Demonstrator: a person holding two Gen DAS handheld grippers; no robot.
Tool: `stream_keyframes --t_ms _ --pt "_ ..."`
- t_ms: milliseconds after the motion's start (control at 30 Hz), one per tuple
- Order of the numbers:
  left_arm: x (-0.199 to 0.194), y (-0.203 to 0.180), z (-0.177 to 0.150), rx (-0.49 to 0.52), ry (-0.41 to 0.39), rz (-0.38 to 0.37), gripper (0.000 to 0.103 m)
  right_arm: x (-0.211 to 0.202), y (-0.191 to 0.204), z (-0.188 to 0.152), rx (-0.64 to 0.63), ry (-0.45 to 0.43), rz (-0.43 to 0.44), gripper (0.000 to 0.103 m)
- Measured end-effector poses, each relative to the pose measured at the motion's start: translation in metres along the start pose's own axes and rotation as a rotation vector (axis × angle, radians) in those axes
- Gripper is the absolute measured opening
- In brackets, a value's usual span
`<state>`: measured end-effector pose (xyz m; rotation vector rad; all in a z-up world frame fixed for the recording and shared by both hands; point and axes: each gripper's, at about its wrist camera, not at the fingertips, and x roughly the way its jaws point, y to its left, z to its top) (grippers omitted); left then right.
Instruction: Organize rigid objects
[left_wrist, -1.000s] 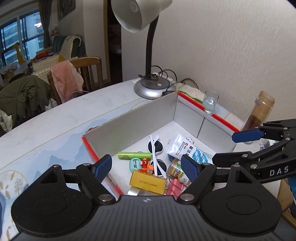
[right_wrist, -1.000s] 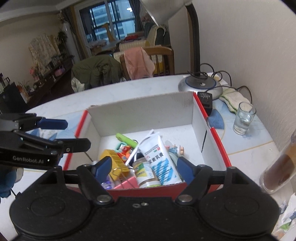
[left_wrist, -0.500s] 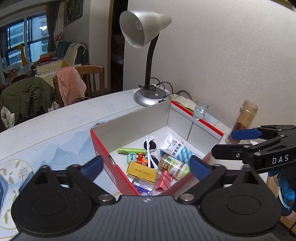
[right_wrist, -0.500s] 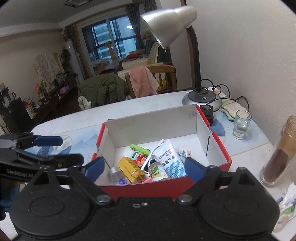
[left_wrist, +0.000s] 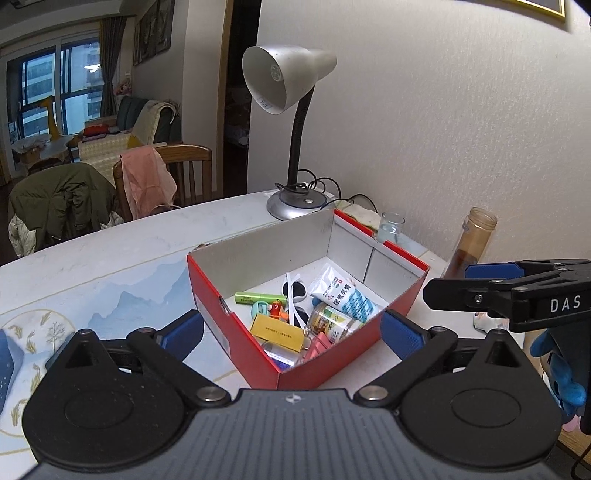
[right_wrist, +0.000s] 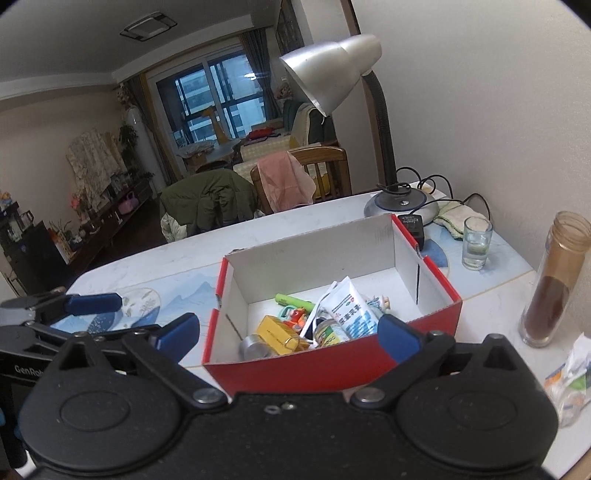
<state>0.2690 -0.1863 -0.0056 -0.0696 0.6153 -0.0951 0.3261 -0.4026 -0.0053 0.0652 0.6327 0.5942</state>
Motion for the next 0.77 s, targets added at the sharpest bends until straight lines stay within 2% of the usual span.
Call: stream_keyframes --t_ms 400,767 --pt "-0.004 0.005 -0.015 -0.019 0.016 0.017 0.103 -0.014 0.01 -0.015 0.011 0.006 -0.016 0.103" --pt "0.001 0.01 -0.016 -0.038 0.019 0.039 0.103 -0.003 0.009 -0.02 0.028 0.038 -0.013 0.103"
